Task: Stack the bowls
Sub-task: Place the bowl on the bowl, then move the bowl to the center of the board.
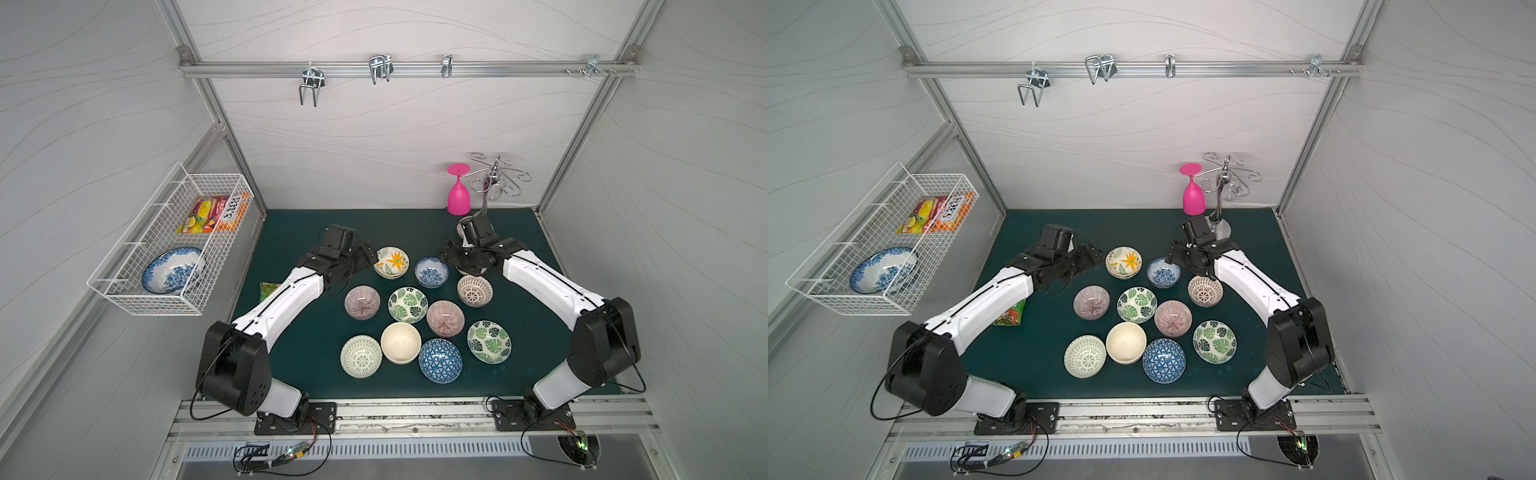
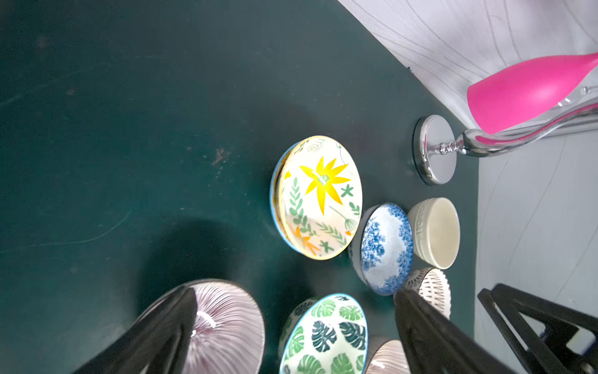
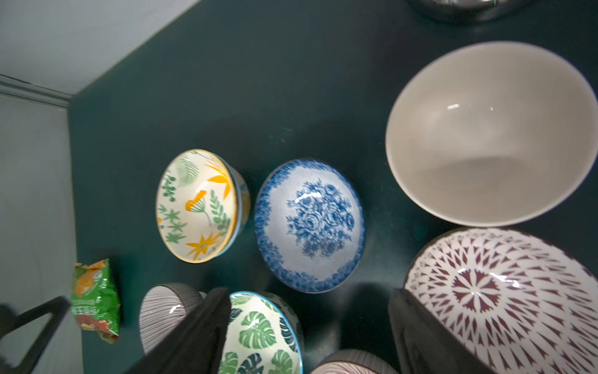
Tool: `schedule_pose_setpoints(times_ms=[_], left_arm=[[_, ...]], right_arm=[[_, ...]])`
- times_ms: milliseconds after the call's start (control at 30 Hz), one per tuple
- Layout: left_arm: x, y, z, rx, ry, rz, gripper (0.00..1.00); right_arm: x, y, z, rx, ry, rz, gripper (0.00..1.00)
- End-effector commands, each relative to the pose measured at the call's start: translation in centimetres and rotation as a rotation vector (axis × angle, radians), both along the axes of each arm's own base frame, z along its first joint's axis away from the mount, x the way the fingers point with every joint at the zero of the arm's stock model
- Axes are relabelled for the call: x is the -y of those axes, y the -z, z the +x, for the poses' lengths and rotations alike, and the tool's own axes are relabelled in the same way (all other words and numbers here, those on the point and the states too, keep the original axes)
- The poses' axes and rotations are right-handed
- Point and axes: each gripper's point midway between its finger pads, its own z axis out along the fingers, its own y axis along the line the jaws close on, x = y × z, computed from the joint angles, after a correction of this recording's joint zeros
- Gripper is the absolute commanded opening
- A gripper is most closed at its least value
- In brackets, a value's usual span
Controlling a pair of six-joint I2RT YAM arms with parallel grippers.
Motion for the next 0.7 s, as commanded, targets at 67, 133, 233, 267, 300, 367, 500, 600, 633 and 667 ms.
schedule_pose_setpoints(times_ms=[67, 133, 233, 267, 300, 367, 500, 600, 633, 667], left_arm=[[-1.5, 1.7, -2.1, 0.022, 0.023, 0.075, 1.00], [-1.6, 1.2, -2.3, 0.043, 0.024, 0.065, 1.00], [-1.8, 1.5, -2.6, 0.049, 0.011, 0.055, 1.00], [-1.9, 1.6, -2.6, 0.050, 0.004, 0.053, 1.00], [-2.0, 1.6, -2.7, 0.051, -0.004, 0.052, 1.00], [-2.4, 1.6, -2.8, 0.056, -0.022, 0.050, 1.00], [-2.8, 1.6, -3.1, 0.072, -0.044, 0.036, 1.00], [-3.0, 1.8, -3.1, 0.068, -0.054, 0.034, 1.00], [-3.0, 1.8, -3.1, 0.065, -0.053, 0.034, 1.00], [-3.0, 1.9, -3.1, 0.063, -0.054, 0.033, 1.00]], right_arm=[[-0.4, 3.0, -0.4, -0.146, 0.097, 0.060, 0.66], [-0.6, 3.9, -0.3, -0.170, 0.110, 0.068, 0.63], [-0.9, 4.9, -0.1, -0.194, 0.121, 0.081, 0.60], [-0.8, 5.3, -0.1, -0.200, 0.128, 0.072, 0.59], [-0.7, 5.5, 0.0, -0.203, 0.137, 0.066, 0.59], [-0.4, 6.0, 0.1, -0.204, 0.154, 0.051, 0.58], [-0.3, 6.8, 0.4, -0.206, 0.171, 0.033, 0.55], [-0.7, 7.6, 0.7, -0.219, 0.164, 0.034, 0.50], [-0.9, 8.0, 0.8, -0.225, 0.157, 0.028, 0.48], [-1.0, 8.3, 0.8, -0.234, 0.148, 0.018, 0.48]])
